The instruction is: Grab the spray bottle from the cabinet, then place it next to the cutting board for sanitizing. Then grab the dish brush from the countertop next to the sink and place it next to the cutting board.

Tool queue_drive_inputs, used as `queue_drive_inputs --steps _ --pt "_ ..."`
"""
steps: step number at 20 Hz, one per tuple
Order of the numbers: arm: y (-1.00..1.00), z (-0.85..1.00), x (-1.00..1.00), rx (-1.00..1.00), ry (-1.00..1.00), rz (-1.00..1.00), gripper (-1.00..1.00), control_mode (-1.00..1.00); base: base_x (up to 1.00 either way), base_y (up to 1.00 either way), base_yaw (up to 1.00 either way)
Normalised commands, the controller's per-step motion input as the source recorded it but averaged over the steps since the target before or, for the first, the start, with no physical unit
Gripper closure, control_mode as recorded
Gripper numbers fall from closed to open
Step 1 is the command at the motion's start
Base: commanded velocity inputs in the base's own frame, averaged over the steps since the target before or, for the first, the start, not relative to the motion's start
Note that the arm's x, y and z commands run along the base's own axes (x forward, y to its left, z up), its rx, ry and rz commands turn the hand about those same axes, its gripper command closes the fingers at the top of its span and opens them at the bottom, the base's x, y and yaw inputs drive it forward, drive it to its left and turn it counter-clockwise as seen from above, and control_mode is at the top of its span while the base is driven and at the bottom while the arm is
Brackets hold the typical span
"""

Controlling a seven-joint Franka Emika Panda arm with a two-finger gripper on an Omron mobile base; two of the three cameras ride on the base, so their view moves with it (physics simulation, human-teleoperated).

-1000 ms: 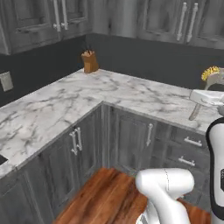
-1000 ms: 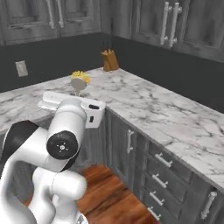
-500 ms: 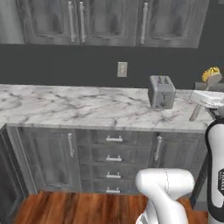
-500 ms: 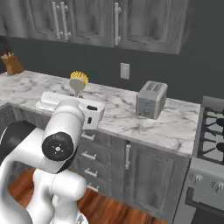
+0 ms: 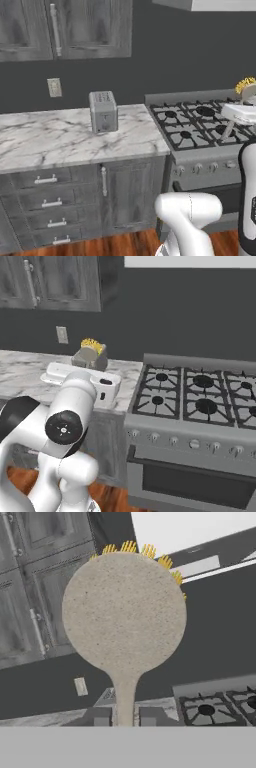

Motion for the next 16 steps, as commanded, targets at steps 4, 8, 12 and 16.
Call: queue_drive_inputs --steps 4,8,12,16 --pt "0.0 0.0 0.0 0.0 0.0 0.0 1.0 1.0 0.13 -1.0 -0.01" --pt "0.0 0.0 0.0 0.0 0.0 0.0 1.0 1.0 0.35 -1.0 0.0" --pt "0.0 0.0 0.0 0.0 0.0 0.0 1.0 1.0 0.35 -1.0 0.0" --pt "0.0 0.0 0.0 0.0 0.0 0.0 1.0 1.0 0.28 -1.0 0.0"
